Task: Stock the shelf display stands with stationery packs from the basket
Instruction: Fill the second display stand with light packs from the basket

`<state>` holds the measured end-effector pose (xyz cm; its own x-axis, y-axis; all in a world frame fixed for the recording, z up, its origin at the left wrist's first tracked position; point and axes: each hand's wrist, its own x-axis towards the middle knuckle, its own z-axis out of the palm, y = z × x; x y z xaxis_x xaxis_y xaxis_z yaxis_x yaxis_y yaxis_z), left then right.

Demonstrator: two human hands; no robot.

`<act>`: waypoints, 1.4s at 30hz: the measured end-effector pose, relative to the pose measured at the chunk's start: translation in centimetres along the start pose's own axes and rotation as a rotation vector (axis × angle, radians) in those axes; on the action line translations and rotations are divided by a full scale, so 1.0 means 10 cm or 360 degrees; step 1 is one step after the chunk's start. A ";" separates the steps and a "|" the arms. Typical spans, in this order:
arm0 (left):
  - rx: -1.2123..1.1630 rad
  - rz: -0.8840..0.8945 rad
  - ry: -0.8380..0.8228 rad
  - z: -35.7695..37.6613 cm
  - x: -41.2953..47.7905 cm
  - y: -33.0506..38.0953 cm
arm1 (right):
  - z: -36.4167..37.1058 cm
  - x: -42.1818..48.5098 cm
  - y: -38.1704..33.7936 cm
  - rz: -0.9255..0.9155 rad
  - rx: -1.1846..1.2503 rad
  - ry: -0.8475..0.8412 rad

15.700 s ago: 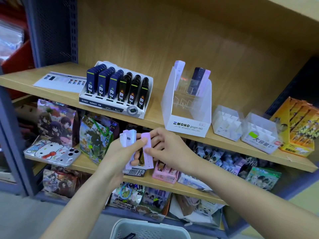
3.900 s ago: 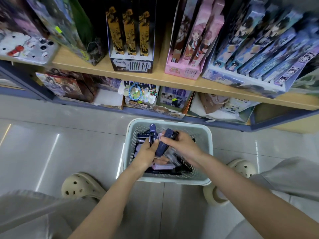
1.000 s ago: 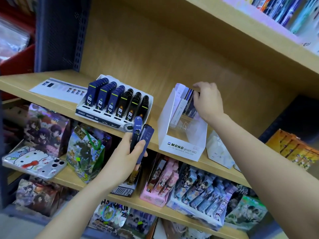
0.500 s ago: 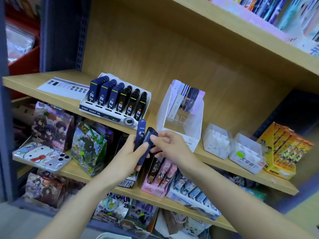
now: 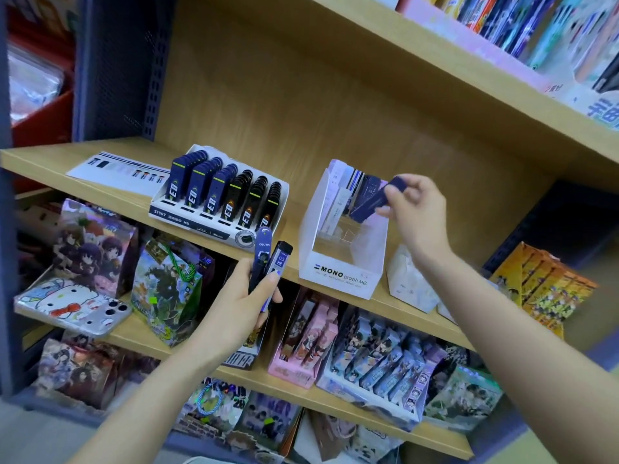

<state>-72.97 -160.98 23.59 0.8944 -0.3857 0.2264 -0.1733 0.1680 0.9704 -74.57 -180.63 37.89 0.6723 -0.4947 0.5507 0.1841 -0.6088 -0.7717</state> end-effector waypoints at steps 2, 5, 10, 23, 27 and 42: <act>0.0001 -0.0001 -0.0004 0.01 0.01 -0.01 | -0.03 0.24 0.05 -0.0068 -0.0030 0.0121; 0.0001 0.0013 -0.0012 0.04 0.04 -0.01 | 0.00 0.50 0.13 -0.0121 -0.0059 0.0208; -0.0066 -0.0013 -0.0018 0.07 0.07 0.01 | 0.07 0.68 0.22 -0.0161 -0.0297 0.0102; -0.0072 -0.0033 -0.0039 0.08 0.12 -0.03 | 0.09 0.89 0.28 -0.0395 -0.0904 -0.0172; -0.0078 -0.0027 -0.0049 0.09 0.12 -0.03 | 0.09 0.87 0.35 -0.0527 -0.1069 -0.0070; -0.0066 -0.0044 -0.0044 0.11 0.14 -0.08 | 0.00 0.94 0.29 -0.0445 -0.0873 -0.0305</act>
<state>-72.04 -162.61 23.25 0.8869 -0.4153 0.2021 -0.1305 0.1943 0.9722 -67.72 -187.07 40.90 0.7775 -0.1831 0.6017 0.0114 -0.9524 -0.3045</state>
